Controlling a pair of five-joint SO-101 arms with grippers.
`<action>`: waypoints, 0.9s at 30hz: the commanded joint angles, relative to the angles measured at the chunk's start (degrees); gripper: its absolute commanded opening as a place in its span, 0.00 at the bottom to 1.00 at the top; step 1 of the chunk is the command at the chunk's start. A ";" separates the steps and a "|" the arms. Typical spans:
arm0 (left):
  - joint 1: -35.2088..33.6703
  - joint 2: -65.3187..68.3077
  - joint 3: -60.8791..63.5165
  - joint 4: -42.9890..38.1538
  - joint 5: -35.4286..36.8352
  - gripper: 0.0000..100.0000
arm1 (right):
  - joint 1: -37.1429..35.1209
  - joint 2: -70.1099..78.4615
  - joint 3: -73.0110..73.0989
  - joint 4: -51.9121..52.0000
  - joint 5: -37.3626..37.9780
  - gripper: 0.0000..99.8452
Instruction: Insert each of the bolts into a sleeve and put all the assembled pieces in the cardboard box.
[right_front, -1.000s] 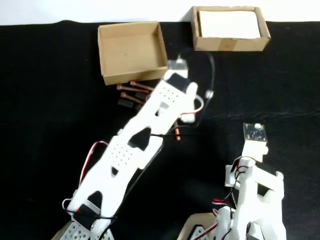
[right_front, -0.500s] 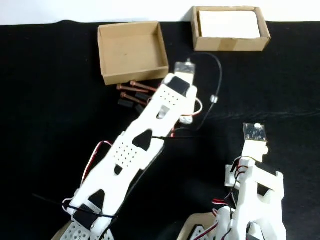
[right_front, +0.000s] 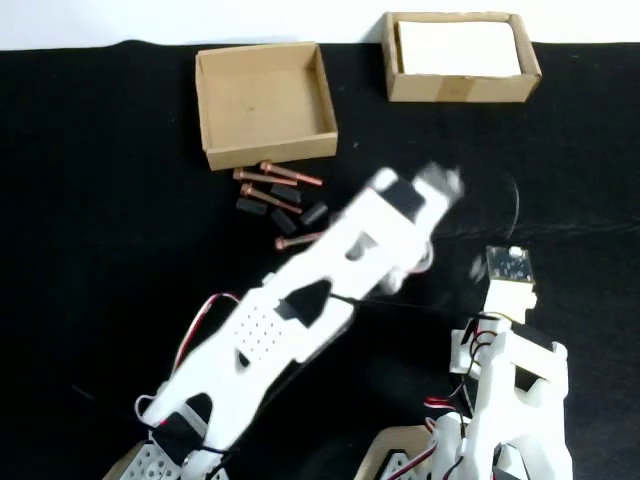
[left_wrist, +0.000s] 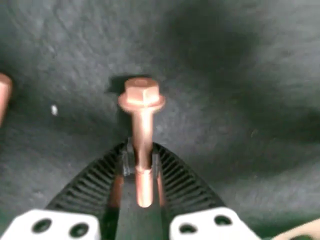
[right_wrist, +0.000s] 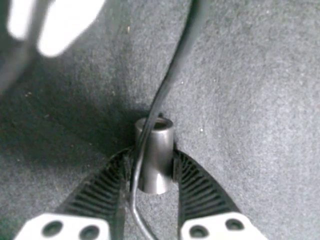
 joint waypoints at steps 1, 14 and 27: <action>-1.89 -4.79 2.24 -3.52 1.67 0.01 | 0.04 -0.13 0.48 -1.71 -0.18 0.01; -2.95 -4.79 2.15 -6.68 12.31 0.23 | -0.13 -0.13 0.48 -1.98 -0.26 0.01; -2.59 -0.92 2.15 -14.07 12.22 0.06 | -0.22 -0.04 0.48 -1.98 -0.26 0.01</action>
